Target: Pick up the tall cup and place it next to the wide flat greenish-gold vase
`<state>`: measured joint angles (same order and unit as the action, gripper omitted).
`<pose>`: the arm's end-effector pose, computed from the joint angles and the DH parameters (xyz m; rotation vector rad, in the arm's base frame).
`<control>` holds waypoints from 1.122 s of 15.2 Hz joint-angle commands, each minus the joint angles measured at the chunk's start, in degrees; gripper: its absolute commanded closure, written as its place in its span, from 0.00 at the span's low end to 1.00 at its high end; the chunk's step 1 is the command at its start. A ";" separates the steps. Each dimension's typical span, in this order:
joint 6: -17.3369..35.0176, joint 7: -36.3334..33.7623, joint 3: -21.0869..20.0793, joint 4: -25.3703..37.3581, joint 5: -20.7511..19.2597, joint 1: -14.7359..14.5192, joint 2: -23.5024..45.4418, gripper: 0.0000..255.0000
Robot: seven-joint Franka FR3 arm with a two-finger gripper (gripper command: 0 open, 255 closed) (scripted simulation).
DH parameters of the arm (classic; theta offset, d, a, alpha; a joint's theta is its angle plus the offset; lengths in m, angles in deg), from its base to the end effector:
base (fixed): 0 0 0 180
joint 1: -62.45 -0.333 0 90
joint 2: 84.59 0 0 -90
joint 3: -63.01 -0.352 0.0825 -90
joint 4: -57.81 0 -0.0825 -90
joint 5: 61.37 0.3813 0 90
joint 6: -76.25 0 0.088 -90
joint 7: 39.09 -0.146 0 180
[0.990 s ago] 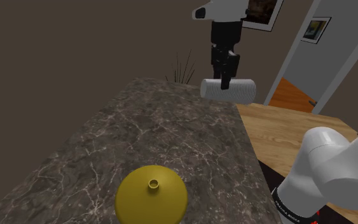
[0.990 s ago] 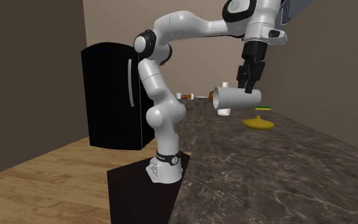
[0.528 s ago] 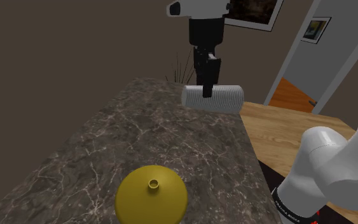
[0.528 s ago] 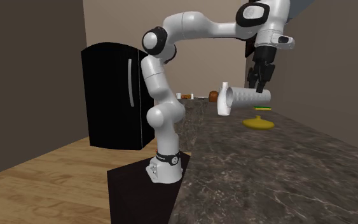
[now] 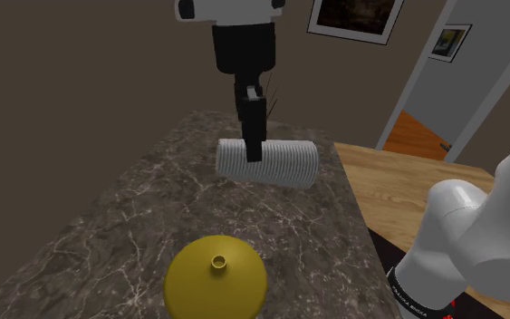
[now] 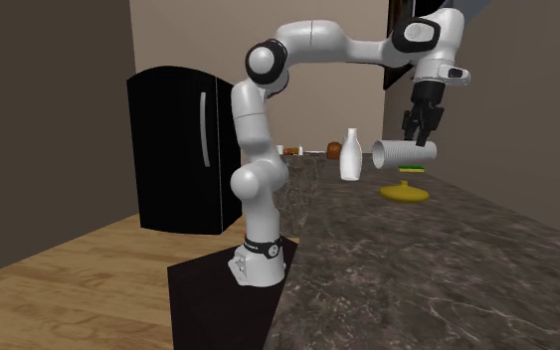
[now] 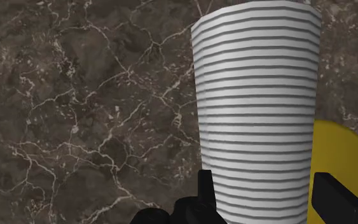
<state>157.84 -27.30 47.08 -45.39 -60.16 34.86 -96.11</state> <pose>0.3208 0.3263 0.6025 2.7071 1.4027 -0.2563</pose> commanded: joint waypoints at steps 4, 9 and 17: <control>-1.01 -7.11 -4.13 9.68 -0.95 -2.43 9.08 1.00; -3.35 -14.25 -7.53 21.78 -3.69 -6.29 19.64 1.00; -14.83 -23.43 -9.30 56.43 -12.34 -19.39 44.09 1.00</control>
<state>144.97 -49.96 37.72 5.91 -71.35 17.43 -55.23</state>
